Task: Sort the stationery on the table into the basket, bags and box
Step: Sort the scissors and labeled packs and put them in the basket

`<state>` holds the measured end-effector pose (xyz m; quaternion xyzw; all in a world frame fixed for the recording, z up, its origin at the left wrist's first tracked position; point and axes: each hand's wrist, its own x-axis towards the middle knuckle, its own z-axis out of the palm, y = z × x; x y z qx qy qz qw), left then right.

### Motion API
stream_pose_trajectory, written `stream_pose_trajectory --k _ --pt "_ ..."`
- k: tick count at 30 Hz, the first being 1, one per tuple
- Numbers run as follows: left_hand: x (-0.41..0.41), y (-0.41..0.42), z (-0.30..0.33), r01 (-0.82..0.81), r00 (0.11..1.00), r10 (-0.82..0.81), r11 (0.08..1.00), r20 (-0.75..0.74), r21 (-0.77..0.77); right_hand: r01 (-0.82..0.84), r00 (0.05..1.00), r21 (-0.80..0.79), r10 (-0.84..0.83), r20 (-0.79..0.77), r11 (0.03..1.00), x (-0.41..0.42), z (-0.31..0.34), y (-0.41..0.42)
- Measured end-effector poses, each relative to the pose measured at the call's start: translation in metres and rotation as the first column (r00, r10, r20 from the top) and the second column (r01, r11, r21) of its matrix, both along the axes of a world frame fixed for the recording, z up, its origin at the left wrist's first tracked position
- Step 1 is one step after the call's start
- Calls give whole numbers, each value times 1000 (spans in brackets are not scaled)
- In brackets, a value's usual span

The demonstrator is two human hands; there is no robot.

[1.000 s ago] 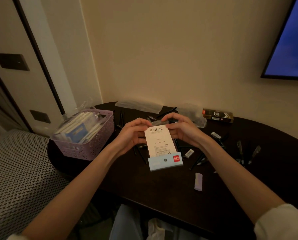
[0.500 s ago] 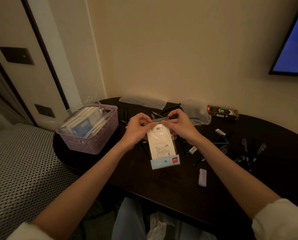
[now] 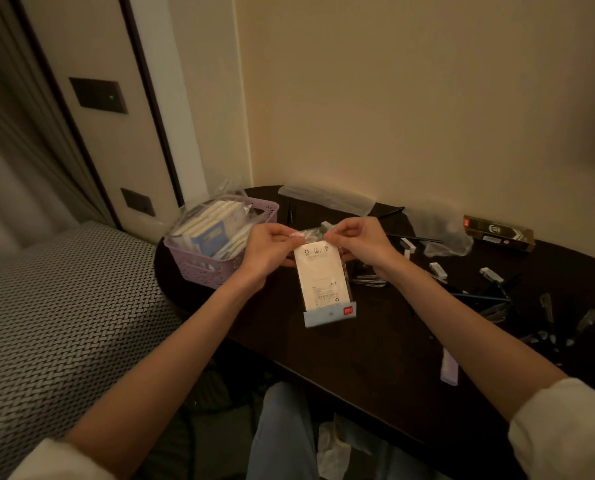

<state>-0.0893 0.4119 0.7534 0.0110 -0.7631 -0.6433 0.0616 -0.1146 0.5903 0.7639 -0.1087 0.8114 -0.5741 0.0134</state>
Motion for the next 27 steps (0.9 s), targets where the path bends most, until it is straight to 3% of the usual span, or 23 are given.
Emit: stream_pose_trajectory --k 4,8,11,15,19,23,27 --pt "-2 -23 9 -146 984 136 986 -115 -80 -37 996 -6 36 -75 999 -9 10 -29" --pt "-5 -50 29 -196 948 192 981 -253 7 -64 990 -108 49 -133 992 -22 29 -59" --pt "-9 -69 31 -143 959 171 981 -227 135 -56 996 -270 34 -85 961 -39 43 -77" --pt "-19 -91 17 -116 984 118 993 -135 19 6 1000 -444 -17 -22 896 -72 52 -95" --pt "-36 -110 24 -117 986 117 993 -116 6 1 998 -546 32 51 838 -102 52 -115" --pt "-56 -130 30 -294 939 239 932 -247 -214 -26 987 -497 102 127 867 -126 42 -133" --pt "-51 -140 26 -450 864 210 731 -459 -514 44 958 -360 63 280 932 -146 31 -141"
